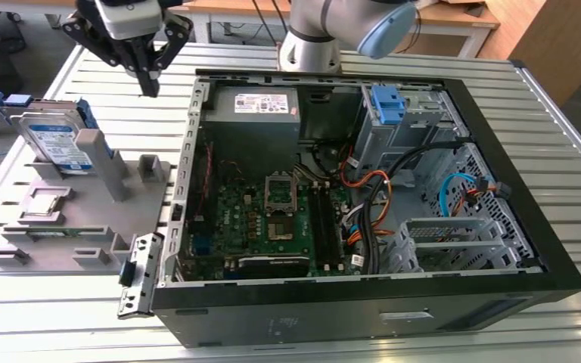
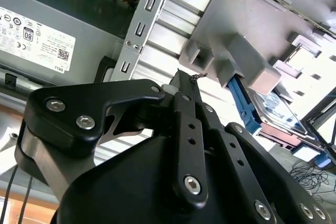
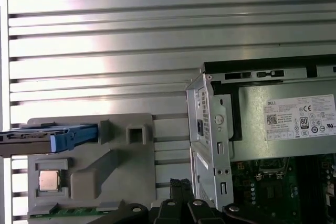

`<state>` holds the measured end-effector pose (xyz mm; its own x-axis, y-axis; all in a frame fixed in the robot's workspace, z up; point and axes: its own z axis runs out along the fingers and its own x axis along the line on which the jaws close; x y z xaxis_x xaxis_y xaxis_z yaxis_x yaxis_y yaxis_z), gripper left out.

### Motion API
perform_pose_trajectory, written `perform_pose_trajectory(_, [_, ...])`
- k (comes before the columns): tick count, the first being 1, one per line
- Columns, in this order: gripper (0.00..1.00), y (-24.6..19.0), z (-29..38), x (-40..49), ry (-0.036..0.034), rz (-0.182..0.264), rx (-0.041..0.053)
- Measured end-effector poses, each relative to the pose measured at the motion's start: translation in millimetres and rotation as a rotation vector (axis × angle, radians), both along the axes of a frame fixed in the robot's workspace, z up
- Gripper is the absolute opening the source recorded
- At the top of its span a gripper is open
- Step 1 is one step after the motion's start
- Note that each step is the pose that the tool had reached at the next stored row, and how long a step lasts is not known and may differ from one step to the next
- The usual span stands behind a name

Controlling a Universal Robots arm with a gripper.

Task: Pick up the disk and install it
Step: 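Reach for the disk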

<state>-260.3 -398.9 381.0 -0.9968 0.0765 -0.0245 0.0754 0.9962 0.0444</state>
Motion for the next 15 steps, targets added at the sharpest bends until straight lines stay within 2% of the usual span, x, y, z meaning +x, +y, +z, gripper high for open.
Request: perform_pose_trajectory(15, [0.11,0.0,-2.0,-30.3,0.0000,0.000,0.0000])
